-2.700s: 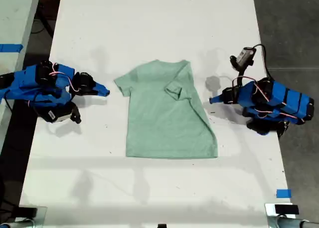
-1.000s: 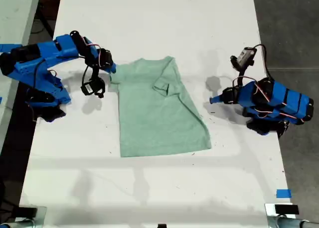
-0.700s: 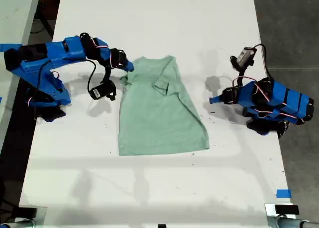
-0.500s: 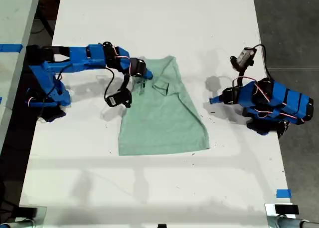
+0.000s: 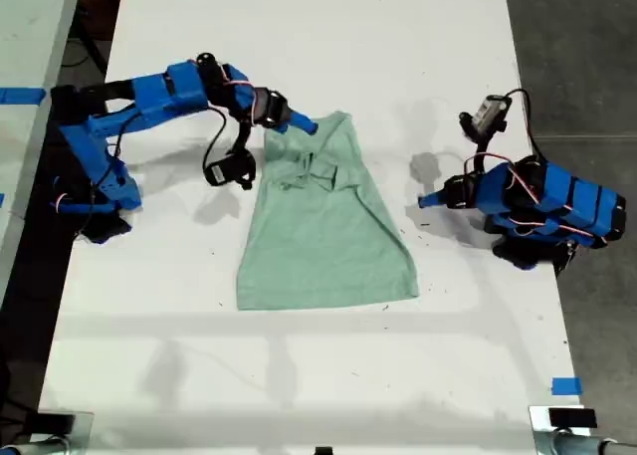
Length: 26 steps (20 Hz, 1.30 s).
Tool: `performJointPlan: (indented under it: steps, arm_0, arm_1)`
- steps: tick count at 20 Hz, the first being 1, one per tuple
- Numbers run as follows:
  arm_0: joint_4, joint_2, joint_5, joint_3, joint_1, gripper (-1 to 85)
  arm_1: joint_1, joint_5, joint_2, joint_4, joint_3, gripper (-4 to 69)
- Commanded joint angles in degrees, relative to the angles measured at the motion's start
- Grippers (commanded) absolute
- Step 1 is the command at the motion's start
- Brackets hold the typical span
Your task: Fold t shirt
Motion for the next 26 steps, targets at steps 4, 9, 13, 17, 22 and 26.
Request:
performJointPlan:
  steps: [4,9,13,17,22,26]
  arm_0:
    - [-1.8,49.6,-17.2,45.5,5.1,0.0]
    - [-4.3,88.1,-32.8,81.5,16.5,0.0]
    - [-5.2,87.5,-33.8,83.4,15.9,0.0]
    - [-5.4,87.2,-33.2,83.4,14.9,0.0]
    - [-5.5,87.3,-33.2,83.6,14.9,0.0]
    - [-6.1,89.4,-33.4,85.7,15.0,0.0]
  arm_1:
    - [-0.1,-0.5,2.1,-0.1,-1.6,7.3]
    - [-0.1,-0.5,2.2,-0.2,-1.3,7.4]
    - [-0.2,-0.4,2.2,-0.1,-1.2,7.4]
    - [-0.1,-0.3,2.2,0.0,-1.1,7.4]
    - [0.0,-0.2,2.2,0.0,-1.1,7.4]
    - [-0.1,-0.1,2.2,0.0,-1.1,7.4]
